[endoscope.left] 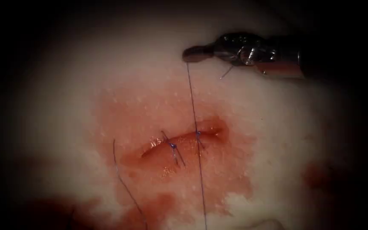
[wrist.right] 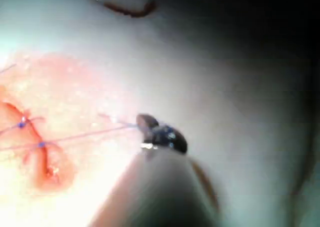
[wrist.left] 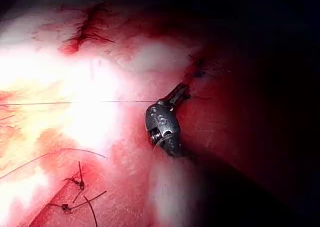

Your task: Wound Closure

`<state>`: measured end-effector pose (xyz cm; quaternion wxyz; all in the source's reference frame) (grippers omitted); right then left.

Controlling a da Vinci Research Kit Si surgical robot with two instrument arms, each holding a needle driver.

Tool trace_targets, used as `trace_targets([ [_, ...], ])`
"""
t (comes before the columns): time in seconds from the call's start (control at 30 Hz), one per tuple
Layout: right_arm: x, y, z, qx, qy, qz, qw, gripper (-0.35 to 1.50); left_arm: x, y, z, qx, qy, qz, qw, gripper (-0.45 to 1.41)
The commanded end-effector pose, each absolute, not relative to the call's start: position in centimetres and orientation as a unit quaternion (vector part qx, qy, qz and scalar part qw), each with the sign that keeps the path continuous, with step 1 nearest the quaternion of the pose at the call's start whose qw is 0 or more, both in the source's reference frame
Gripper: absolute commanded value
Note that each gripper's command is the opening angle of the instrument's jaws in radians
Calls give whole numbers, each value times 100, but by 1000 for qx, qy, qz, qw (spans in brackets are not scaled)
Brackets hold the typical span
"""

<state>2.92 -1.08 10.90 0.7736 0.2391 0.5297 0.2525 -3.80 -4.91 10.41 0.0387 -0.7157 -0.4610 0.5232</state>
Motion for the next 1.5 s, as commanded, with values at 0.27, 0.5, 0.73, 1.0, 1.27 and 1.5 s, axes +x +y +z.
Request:
trace_targets([
  [0.27,227,-120,1054,244,534,251,770,123,-332,-411,1003,-713,-411,565,52,-45],
  [0.5,147,-134,1041,234,518,251,783,131,-288,-337,991,-701,-359,613,61,-45],
  [0.73,132,-159,1023,225,489,267,799,115,-257,-261,988,-673,-296,676,53,-45],
  [1.0,180,-182,1000,236,504,273,784,98,-255,-180,961,-685,-248,683,52,-45],
  [1.27,235,-204,998,264,526,236,773,37,-257,-168,972,-688,-249,680,45,-45],
  [1.5,272,-232,999,277,538,205,769,-26,-257,-137,976,-707,-236,664,54,-45],
])
